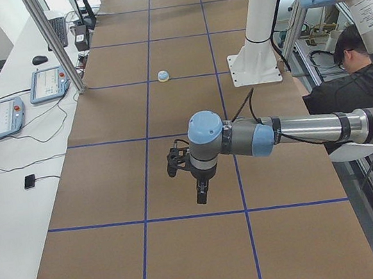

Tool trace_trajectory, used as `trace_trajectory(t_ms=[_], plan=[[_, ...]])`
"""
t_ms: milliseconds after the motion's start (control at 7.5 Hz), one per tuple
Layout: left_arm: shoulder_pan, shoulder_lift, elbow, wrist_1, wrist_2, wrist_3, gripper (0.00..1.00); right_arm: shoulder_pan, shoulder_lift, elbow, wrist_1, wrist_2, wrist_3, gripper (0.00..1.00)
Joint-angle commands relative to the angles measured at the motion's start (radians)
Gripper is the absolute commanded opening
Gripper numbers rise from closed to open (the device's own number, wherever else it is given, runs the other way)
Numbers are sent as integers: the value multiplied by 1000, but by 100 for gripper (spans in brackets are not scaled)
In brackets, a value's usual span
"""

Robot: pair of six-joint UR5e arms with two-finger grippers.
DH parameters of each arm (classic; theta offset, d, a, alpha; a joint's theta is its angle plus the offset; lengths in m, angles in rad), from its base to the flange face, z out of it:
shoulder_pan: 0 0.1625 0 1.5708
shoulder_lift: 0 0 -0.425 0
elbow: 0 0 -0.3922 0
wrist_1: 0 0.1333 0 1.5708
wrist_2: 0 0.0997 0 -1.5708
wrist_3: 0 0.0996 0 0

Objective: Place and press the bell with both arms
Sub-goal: 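Lift the right gripper off the bell and withdraw it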

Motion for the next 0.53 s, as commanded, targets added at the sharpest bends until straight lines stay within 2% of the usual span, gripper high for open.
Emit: trace_trajectory(t_ms=[0, 267, 400], plan=[[-14, 26, -3, -3, -71, 2, 100, 55, -111, 34, 13, -4, -28, 100], [-18, 22, 37, -3, -113, 0, 100, 53, -105, 54, 8, -4, -12, 100], [-62, 34, 33, 0, -101, 0, 100, 52, -99, 71, 7, -4, 52, 100]])
